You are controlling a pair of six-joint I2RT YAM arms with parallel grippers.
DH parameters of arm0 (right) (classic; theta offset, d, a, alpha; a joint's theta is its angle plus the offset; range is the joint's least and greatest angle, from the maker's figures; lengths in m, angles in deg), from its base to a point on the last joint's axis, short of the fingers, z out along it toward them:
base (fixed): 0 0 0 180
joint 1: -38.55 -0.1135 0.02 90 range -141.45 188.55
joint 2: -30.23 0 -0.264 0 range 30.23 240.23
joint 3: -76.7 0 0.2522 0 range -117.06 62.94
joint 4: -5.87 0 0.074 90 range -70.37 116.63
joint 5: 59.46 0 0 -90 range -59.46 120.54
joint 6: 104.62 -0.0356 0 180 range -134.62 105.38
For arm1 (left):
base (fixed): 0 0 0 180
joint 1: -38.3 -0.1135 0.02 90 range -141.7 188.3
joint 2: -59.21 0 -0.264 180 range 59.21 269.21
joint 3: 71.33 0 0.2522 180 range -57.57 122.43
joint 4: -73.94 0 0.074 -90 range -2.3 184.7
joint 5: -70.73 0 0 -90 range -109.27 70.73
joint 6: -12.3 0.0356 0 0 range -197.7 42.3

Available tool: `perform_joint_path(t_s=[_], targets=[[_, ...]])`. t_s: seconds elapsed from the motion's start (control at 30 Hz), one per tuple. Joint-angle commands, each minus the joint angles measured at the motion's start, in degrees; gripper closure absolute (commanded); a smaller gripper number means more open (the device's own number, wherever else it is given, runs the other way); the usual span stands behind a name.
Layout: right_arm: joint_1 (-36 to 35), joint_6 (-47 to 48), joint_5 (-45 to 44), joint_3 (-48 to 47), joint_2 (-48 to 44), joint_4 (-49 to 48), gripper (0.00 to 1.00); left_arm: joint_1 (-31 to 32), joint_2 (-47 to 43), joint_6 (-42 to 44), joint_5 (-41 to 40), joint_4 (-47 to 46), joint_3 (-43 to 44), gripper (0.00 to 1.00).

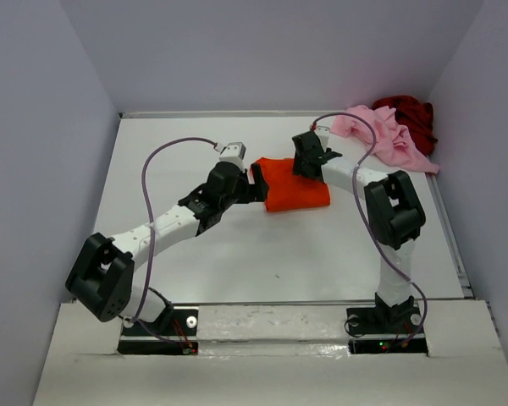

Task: Fold and stack the t-shirts
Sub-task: Fold the tshirt

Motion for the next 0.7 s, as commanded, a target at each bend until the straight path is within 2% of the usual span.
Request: perform_joint_path(t_s=[0.0, 0.3, 0.43, 0.67], targets=[[0.0, 0.6, 1.4, 2.4, -9.3, 0.5, 0.35, 0.4, 2.7, 0.0, -0.3, -4.2, 1.6, 0.08], [0.0, -2.4, 3.5, 14.2, -26.4, 1.3, 0.35, -0.7, 19.4, -1.3, 7.0, -7.7, 14.5, 0.09], [0.0, -2.3, 3.3, 18.3, -29.4, 0.9, 0.34, -2.0, 28.1, -1.7, 9.8, -7.8, 22.1, 0.09], [0.0, -3.3, 5.4, 22.1, -28.8, -0.8, 0.35, -4.6, 36.8, -3.5, 14.0, -9.7, 29.7, 0.10]])
